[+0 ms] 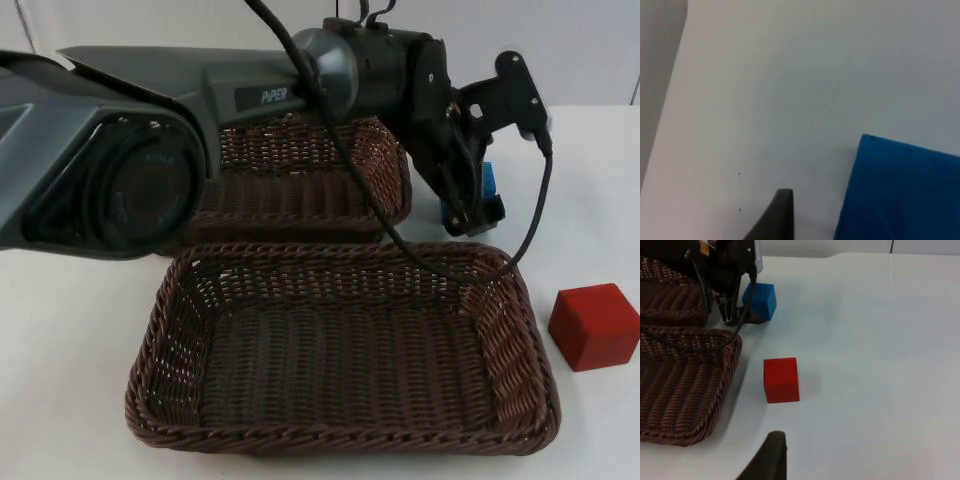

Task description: Pick up one cube with the left hand and place it into the upper basket. Pick up one cube with the right hand and place it into the lower basket.

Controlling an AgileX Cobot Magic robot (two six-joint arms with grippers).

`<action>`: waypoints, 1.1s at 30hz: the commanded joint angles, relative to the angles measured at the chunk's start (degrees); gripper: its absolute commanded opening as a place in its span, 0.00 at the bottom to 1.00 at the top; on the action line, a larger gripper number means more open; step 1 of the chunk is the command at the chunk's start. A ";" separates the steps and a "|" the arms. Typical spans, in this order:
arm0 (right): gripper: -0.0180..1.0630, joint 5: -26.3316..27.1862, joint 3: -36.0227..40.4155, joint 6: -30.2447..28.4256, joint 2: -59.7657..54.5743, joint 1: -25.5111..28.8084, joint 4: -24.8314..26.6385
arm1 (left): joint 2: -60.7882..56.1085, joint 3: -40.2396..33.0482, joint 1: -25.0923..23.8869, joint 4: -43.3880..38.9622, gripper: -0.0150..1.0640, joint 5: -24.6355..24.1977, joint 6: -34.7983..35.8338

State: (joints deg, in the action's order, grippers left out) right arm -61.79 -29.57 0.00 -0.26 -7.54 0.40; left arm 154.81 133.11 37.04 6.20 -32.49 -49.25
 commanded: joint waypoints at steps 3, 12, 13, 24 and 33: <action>0.99 -0.02 0.07 -0.66 0.26 0.36 0.11 | 0.00 0.27 0.17 -0.35 0.98 -0.45 0.28; 0.99 -0.02 0.07 -0.66 0.26 0.36 0.11 | 0.10 0.27 0.17 -0.12 0.91 -2.29 -1.00; 0.99 -0.02 0.07 -0.66 0.26 0.36 0.11 | 0.10 0.27 0.17 -0.12 0.91 -2.28 -1.29; 0.99 -0.02 0.07 -0.66 0.26 0.36 0.11 | 0.10 0.27 0.17 1.09 0.68 -1.62 -3.38; 0.99 -0.02 0.07 -0.65 0.26 0.36 0.24 | 0.10 0.27 0.17 1.98 0.15 -1.25 -3.38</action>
State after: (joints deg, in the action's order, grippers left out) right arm -61.79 -29.57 0.00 -0.26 -7.54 0.40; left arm 154.81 133.14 37.04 7.06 -33.88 -52.65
